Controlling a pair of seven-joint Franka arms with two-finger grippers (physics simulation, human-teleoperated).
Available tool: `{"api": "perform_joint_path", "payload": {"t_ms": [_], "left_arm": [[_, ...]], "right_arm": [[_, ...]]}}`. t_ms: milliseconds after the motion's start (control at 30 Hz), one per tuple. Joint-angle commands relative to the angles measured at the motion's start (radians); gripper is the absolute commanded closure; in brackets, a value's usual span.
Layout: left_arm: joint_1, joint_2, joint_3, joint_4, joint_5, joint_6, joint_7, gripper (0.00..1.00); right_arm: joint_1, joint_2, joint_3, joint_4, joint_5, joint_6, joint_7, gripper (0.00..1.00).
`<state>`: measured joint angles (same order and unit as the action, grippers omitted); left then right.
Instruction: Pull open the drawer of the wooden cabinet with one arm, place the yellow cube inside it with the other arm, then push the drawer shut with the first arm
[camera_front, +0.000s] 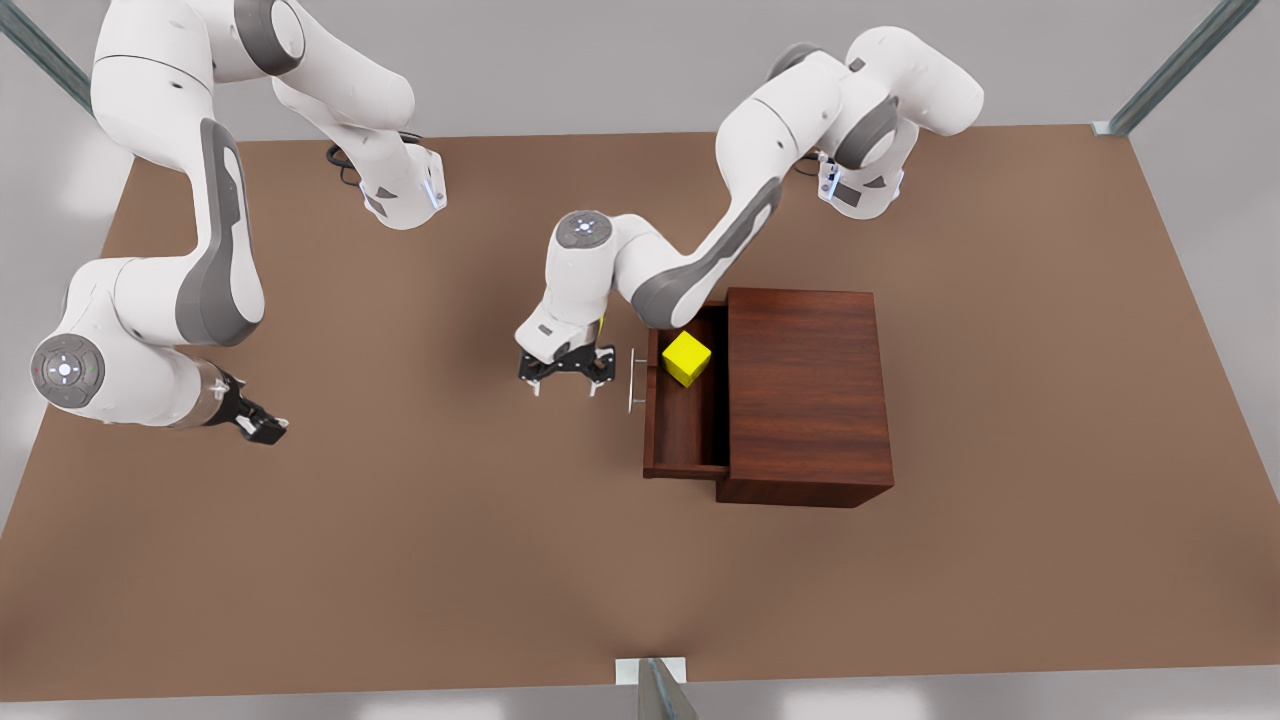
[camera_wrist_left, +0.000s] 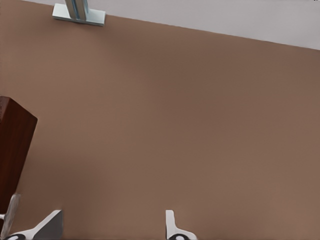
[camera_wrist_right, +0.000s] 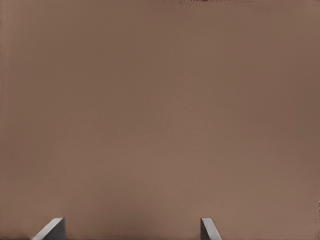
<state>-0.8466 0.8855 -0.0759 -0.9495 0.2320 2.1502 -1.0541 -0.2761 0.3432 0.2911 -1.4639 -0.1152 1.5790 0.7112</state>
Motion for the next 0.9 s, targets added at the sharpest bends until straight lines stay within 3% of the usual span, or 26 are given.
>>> {"api": "perform_joint_path", "payload": {"t_ms": [0, 233, 733, 867], "left_arm": [[0.0, 0.01, 0.001, 0.0, 0.016, -0.012, -0.374, 0.0], [0.0, 0.027, 0.002, -0.028, 0.073, -0.102, -0.293, 0.0], [-0.003, 0.03, 0.002, -0.121, 0.119, -0.107, -0.244, 0.0], [-0.002, -0.005, 0.004, -0.12, 0.118, -0.213, -0.201, 0.0]], "right_arm": [[0.0, -0.001, 0.0, 0.0, 0.0, 0.007, -0.426, 0.0], [0.0, 0.002, 0.002, 0.0, 0.0, 0.007, -0.427, 0.0], [0.008, 0.011, 0.003, 0.0, -0.003, -0.01, -0.42, 0.0], [0.008, 0.011, 0.003, 0.0, -0.003, -0.01, -0.42, 0.0]]}}
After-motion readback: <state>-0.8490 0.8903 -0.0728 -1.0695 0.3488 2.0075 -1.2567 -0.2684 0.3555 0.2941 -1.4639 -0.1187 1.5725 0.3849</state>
